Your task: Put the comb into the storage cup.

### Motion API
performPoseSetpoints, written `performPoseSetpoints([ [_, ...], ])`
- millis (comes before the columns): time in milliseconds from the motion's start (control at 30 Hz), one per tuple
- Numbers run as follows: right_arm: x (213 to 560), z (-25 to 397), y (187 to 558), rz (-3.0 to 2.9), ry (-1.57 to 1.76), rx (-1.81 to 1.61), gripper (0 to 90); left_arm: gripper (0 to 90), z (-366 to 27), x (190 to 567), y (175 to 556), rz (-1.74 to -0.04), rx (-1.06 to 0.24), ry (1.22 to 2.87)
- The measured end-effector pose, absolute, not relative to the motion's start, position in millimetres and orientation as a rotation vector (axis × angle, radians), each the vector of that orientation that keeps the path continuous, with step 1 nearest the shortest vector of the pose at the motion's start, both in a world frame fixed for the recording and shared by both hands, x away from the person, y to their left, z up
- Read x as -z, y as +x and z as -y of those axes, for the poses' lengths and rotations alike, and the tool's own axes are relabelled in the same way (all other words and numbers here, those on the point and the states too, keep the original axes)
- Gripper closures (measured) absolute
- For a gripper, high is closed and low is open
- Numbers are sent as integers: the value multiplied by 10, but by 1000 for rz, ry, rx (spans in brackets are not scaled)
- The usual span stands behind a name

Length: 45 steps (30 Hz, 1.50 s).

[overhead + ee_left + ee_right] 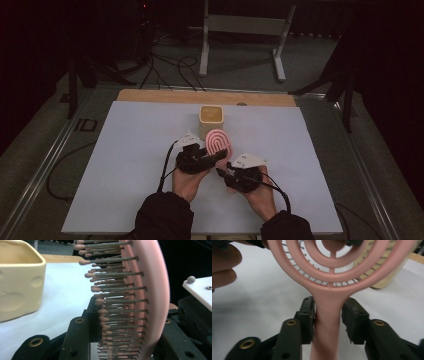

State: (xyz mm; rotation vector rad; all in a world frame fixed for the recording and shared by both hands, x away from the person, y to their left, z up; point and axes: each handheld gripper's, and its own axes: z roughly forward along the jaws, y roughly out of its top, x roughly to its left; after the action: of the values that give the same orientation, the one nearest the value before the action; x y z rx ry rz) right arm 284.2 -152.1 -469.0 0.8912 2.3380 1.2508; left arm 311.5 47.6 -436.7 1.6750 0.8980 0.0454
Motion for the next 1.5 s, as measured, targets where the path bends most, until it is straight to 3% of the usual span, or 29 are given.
performPoseSetpoints([
  [267, 4689, 1554, 2880, -2336, 932, -1287, 436, 645, -514, 4311, 3124, -892, -68, 1668],
  [533, 4667, 1553, 2869, -2302, 957, -1315, 139, 644, -539, 4282, 3127, -900, -88, 1662],
  [667, 4652, 1582, 2879, -2313, 961, -1319, 89, 645, -558, 4271, 3126, -901, -95, 1658],
  [1500, 4450, 2068, 2778, -2189, 1063, -1278, 95, 645, -782, 4133, 3144, -917, -156, 1644],
])
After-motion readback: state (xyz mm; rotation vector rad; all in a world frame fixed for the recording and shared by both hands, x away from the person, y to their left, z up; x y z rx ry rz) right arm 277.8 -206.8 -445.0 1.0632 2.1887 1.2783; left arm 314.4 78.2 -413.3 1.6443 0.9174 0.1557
